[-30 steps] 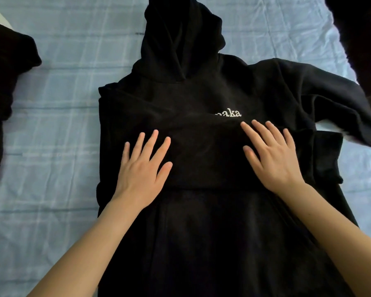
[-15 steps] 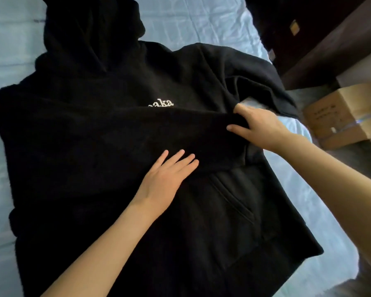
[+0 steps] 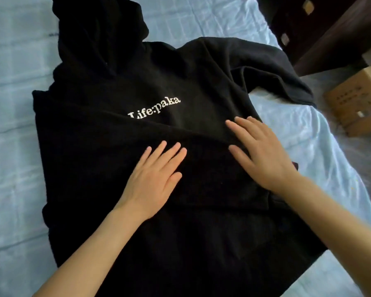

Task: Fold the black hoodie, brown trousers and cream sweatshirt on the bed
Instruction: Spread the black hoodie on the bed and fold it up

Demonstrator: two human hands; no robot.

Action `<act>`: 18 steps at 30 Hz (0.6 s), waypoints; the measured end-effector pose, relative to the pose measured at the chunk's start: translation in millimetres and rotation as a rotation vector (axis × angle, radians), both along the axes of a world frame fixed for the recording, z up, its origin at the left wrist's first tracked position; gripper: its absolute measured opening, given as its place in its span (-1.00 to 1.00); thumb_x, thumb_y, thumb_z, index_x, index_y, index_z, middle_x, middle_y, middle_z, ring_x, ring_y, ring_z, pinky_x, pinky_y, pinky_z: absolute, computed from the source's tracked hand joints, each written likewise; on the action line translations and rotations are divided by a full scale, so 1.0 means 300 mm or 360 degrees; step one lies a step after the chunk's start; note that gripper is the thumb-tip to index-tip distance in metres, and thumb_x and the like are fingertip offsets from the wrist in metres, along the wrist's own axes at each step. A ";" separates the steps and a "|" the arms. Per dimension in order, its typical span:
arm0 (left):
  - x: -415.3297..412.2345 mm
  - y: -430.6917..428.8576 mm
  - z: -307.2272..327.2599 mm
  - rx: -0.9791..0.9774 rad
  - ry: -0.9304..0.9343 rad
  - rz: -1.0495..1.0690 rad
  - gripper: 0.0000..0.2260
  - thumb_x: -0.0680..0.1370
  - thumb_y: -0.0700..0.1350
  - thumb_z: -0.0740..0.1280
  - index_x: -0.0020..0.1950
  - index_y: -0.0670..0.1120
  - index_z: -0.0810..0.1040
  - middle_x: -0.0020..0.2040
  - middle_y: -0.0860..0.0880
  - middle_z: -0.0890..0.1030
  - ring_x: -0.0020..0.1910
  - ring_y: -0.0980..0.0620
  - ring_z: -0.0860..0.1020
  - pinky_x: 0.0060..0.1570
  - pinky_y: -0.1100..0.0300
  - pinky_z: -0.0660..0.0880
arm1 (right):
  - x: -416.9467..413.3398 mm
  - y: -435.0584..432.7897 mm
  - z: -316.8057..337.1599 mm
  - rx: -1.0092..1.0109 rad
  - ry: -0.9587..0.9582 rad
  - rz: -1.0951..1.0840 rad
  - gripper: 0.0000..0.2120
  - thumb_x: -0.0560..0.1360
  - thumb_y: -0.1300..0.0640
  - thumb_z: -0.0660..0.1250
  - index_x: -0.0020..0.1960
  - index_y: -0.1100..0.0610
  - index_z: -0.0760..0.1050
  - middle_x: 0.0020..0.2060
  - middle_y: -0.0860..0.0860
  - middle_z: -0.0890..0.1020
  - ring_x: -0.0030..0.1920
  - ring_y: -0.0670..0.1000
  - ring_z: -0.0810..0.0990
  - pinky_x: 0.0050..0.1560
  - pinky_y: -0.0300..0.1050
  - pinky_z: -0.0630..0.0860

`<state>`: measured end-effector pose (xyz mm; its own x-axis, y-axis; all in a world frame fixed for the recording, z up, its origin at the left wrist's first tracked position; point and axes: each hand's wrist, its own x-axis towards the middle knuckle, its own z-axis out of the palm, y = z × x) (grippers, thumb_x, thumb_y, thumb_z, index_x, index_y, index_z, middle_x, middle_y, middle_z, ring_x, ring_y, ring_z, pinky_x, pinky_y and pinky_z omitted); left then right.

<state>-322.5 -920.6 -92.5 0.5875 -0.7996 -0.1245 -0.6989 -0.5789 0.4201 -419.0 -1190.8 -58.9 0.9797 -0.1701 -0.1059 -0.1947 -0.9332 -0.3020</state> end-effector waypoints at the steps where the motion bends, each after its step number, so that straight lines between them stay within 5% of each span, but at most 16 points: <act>1: 0.045 0.013 -0.023 0.0075 -0.0118 0.0094 -0.52 0.67 0.12 -0.07 0.60 0.09 0.04 0.60 0.12 0.04 0.60 0.07 -0.07 0.55 0.04 -0.17 | -0.001 0.069 -0.037 0.0012 -0.0007 0.0050 -0.45 0.64 -0.20 0.03 0.61 -0.10 0.17 0.56 -0.03 0.29 0.58 0.11 0.18 0.57 0.13 0.10; 5: 0.133 0.067 -0.116 0.0374 -0.0261 0.0194 -0.49 0.66 0.13 -0.05 0.60 0.09 -0.04 0.63 0.03 0.01 0.60 -0.01 -0.06 0.55 -0.08 -0.15 | -0.022 0.189 -0.169 -0.0177 0.0278 0.0208 -0.44 0.63 -0.21 -0.14 0.62 -0.19 -0.02 0.62 -0.09 0.11 0.63 0.05 -0.05 0.60 0.14 -0.11; 18: 0.143 0.195 -0.186 0.0352 -0.0365 0.0423 -0.48 0.65 0.18 -0.08 0.61 0.10 0.03 0.61 -0.07 0.09 0.59 -0.13 0.04 0.48 -0.31 0.00 | -0.122 0.115 -0.245 -0.0204 0.0103 -0.0074 -0.45 0.65 -0.22 -0.04 0.62 -0.18 0.07 0.61 -0.10 0.16 0.63 0.07 0.02 0.60 0.14 -0.07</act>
<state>-279.7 -862.2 -148.4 0.8024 -0.5850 -0.1182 -0.5739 -0.8107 0.1158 -455.6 -1156.3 -132.5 0.9623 -0.2313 -0.1433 -0.2537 -0.9529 -0.1660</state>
